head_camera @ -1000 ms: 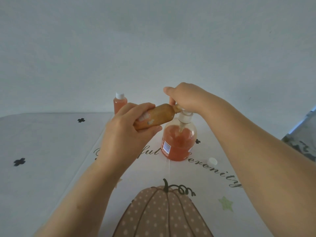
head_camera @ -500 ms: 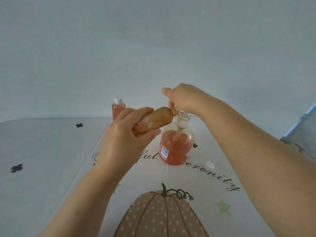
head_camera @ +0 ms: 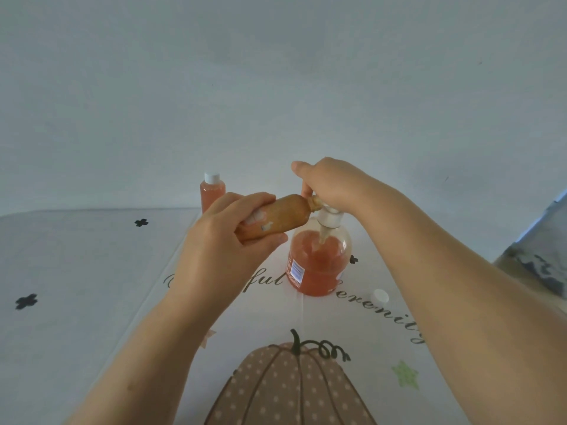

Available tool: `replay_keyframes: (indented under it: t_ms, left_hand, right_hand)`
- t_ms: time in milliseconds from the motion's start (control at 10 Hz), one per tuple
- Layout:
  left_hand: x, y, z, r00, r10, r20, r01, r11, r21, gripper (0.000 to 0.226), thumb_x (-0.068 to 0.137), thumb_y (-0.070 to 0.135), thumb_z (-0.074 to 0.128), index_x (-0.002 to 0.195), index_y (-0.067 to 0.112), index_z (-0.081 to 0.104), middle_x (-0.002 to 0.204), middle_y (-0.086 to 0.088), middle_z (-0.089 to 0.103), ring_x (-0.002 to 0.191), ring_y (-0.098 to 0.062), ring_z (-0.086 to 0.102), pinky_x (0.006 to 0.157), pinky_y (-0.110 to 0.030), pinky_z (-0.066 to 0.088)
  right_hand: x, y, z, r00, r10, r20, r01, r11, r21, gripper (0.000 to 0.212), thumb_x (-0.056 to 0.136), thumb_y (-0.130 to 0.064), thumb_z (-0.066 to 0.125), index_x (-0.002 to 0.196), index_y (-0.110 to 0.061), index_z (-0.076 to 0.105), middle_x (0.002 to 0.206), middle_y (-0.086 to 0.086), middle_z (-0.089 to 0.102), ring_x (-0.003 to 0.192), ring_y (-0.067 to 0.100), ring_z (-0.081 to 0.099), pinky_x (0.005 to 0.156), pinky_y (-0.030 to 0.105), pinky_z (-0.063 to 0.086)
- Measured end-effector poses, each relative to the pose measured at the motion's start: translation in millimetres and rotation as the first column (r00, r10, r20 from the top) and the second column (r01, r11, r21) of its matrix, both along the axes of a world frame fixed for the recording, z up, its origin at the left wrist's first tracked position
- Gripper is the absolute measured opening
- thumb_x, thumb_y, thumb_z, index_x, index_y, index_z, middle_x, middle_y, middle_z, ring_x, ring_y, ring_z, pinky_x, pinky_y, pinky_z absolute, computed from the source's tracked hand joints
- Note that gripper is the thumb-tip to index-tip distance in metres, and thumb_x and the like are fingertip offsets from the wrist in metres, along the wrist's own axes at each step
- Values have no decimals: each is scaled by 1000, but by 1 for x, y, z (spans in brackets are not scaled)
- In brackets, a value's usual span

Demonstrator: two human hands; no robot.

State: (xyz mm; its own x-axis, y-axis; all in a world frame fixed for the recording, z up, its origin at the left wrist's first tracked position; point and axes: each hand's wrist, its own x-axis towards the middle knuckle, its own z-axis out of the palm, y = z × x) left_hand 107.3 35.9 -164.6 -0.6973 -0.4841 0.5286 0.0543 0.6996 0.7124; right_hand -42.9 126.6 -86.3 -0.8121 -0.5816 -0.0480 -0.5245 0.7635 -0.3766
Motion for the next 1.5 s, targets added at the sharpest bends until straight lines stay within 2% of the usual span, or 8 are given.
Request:
replay_keyframes:
  t_ms: [200,400,600,700,1000,1200,1300,1500]
  left_hand:
    - [1,4,1,999,-43,-14,44,996,76,44,73,32,80,114,38,64,95,22,57,91,6,55,73,-2,38]
    - [1,3,2,998,-61,1,61,993,104,45,73,35,79,115,39,64,95,20,59,92,7,54,75,-2,37]
    - [0,-2,-1,999,-31,39,28,997,72,47,72,33,80,115,42,63,97,23,57,93,9,52,74,0,36]
    - [1,-3,0,999,-30,41,28,998,61,47,72,30,81,115,40,63,96,22,57,93,11,52,73,1,35]
    - [3,1,1,999,-37,14,36,997,66,43,74,29,80,111,39,61,96,22,59,92,5,55,72,-4,41]
    - [3,-1,0,999,-35,13,34,996,85,43,73,27,80,110,39,62,95,19,59,91,5,54,73,-4,39]
    - [2,-3,0,999,-32,41,29,997,74,43,72,28,80,109,40,61,94,20,58,90,7,53,71,-3,38]
    - [2,-3,-1,999,-27,34,25,998,57,43,72,28,80,109,40,61,94,20,57,91,7,53,70,-1,37]
  right_hand:
    - [-8,-4,10,998,-47,-45,48,998,33,59,100,-53,26,104,-11,67,82,5,63,83,22,61,72,34,41]
    - [-5,-2,9,999,-22,-31,23,999,43,53,103,-45,25,114,-10,64,95,9,64,91,26,62,80,37,45]
    - [-4,-1,-3,1000,-4,-22,4,1000,5,49,107,-36,23,118,-4,60,98,13,54,90,27,50,92,41,46]
    - [-2,-2,-3,1000,-20,-4,20,1000,0,46,107,-32,25,121,-4,58,100,13,53,91,27,50,93,41,46]
    - [-12,-3,6,997,-47,-69,49,998,25,61,98,-57,26,99,-12,68,85,4,64,80,21,61,77,36,44]
    - [-10,-4,0,998,-40,-54,41,999,13,59,100,-53,26,102,-10,66,93,9,65,85,24,60,79,39,47]
    - [-11,-4,-7,998,-64,-17,63,998,-15,57,99,-54,26,103,-13,65,88,6,63,84,23,60,79,38,45]
    - [-5,-3,-4,997,-78,10,78,996,-48,43,103,-41,26,123,-22,59,97,8,62,93,27,61,87,40,48]
